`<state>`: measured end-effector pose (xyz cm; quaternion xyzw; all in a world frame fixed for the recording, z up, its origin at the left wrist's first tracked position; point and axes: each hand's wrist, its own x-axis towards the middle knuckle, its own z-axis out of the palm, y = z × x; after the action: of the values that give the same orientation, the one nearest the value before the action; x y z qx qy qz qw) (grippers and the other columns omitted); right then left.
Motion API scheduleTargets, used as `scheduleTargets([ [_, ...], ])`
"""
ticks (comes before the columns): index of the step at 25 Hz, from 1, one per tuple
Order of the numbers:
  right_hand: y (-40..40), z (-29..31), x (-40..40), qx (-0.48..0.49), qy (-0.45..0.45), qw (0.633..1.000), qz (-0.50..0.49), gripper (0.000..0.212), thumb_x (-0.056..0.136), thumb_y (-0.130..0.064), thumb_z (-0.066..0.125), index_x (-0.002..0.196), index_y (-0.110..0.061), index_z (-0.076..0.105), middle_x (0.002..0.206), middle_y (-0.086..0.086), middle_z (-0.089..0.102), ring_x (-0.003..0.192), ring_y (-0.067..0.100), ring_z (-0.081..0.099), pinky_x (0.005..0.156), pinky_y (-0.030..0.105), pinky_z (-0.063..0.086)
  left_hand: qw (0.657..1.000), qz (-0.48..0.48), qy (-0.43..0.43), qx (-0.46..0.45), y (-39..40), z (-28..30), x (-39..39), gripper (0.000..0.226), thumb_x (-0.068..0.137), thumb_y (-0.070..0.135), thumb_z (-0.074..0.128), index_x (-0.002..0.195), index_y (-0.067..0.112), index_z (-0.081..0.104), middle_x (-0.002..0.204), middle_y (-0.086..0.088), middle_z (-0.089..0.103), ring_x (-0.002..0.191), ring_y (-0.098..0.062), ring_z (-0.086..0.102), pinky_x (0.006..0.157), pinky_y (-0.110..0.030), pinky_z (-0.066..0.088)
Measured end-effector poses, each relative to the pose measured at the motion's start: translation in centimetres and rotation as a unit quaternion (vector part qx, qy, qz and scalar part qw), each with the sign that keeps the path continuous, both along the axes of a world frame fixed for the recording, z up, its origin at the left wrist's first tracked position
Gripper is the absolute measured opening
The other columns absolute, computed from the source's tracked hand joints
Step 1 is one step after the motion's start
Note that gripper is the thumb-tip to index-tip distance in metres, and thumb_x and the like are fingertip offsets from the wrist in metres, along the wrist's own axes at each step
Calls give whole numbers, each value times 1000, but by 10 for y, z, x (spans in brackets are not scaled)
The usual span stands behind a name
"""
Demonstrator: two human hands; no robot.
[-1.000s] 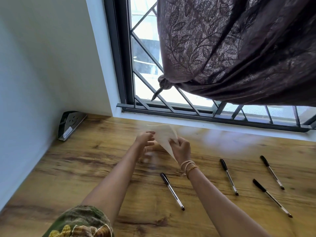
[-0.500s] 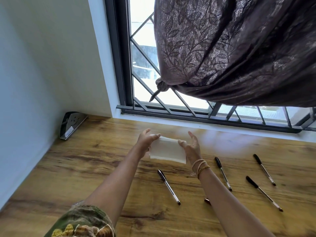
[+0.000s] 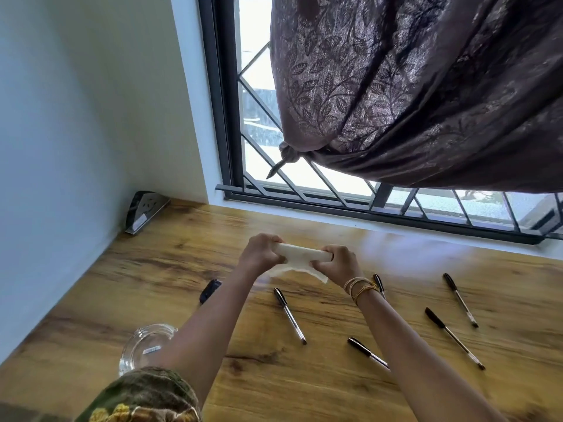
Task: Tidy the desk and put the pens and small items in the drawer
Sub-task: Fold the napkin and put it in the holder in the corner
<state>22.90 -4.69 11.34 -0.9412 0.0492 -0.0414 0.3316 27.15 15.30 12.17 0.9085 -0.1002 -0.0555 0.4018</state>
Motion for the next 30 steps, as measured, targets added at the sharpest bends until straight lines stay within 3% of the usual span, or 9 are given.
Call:
scheduleTargets([
  [2,-4,4,-6,22,21,999,22,27,75,-27,77,95,-9,73,78,4,66,71,16,58,52,13,37,1000,24,-2,3,1,5,-6,34,65,22,85,95,14,75,86,-4,73,81,-16,67,70,-28,54],
  [4,-8,10,-10,164,54,985,16,26,78,-23,77,98,-8,72,84,5,67,77,19,61,56,17,49,995,54,47,-66,4,10,-14,33,66,22,86,94,10,74,81,-2,69,74,-12,63,62,-20,50],
  [5,-9,14,-13,274,78,959,5,25,80,-19,75,102,-7,70,90,8,67,84,23,63,67,25,57,988,66,80,-111,6,11,-20,34,67,21,86,94,7,73,80,-2,67,74,-12,61,60,-17,48],
  [7,-7,17,-19,478,130,869,-21,21,84,-14,69,104,-8,66,102,11,66,99,30,61,90,44,55,966,79,145,-196,14,10,-32,38,69,22,85,99,3,70,87,-5,64,80,-17,60,61,-20,49],
  [9,2,14,-22,592,165,788,-29,19,86,-16,66,104,-12,62,104,10,64,99,29,62,88,46,54,928,100,207,-293,20,3,-44,49,66,22,87,106,4,66,97,-9,65,90,-24,63,65,-29,54],
  [13,39,4,-21,655,207,726,-26,30,83,-17,70,108,-9,57,99,11,66,87,28,67,77,40,56,862,189,238,-407,31,-14,-53,87,47,37,94,118,-1,59,116,-20,64,104,-37,64,70,-41,58],
  [20,128,8,14,665,180,724,-42,18,82,7,65,99,3,58,94,22,66,84,33,66,68,41,61,830,227,221,-460,82,-10,-23,57,71,20,83,117,-4,58,113,-23,67,93,-33,68,61,-35,58],
  [27,235,4,88,645,170,743,-56,30,83,5,65,112,3,57,110,25,64,91,36,65,62,39,61,869,272,185,-371,201,-3,43,26,84,27,73,100,9,65,88,-9,70,73,-20,66,54,-28,54],
  [30,266,-3,105,653,159,737,-76,15,84,7,62,97,-1,59,99,20,65,89,35,65,78,46,57,885,326,135,-306,252,-11,68,20,87,32,67,95,14,66,90,-5,71,72,-18,66,58,-29,52],
])
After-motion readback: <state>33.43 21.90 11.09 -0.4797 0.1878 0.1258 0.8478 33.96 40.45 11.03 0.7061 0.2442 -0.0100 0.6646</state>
